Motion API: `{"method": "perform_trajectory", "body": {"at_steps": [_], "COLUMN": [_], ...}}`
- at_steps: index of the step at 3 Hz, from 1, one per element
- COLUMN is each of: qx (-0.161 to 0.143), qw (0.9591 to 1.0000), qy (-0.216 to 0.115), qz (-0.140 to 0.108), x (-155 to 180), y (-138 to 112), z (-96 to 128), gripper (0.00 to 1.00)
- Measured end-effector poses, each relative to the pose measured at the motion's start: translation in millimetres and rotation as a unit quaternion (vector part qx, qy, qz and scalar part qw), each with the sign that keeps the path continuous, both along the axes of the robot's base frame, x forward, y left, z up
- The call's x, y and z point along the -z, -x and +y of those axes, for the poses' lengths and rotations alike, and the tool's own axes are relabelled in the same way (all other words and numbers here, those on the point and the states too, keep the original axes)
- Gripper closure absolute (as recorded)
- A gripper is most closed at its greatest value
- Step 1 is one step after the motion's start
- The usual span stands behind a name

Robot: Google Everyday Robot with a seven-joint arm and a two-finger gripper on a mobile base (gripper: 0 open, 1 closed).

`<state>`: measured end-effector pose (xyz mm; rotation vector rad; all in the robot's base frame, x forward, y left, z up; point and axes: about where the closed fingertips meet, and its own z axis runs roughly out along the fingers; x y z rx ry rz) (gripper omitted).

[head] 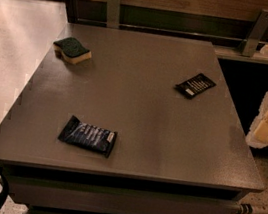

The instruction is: Move rxbar blueberry near sponge

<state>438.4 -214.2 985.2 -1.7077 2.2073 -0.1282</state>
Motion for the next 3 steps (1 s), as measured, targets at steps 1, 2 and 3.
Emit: {"method": "perform_trajectory", "body": {"at_steps": [1,2,3], "qx": [0.000,0.000,0.005], "qw": [1.0000,0.9999,0.9960], "qy": [0.000,-0.011,-0.088], "qz": [0.000,-0.001,-0.008], "x": [-0.1,2.1,25.7], "y": [0.0,0.5,6.5], "z": [0.0,1.6,10.8], "gripper": [0.00,0.00,0.00]}}
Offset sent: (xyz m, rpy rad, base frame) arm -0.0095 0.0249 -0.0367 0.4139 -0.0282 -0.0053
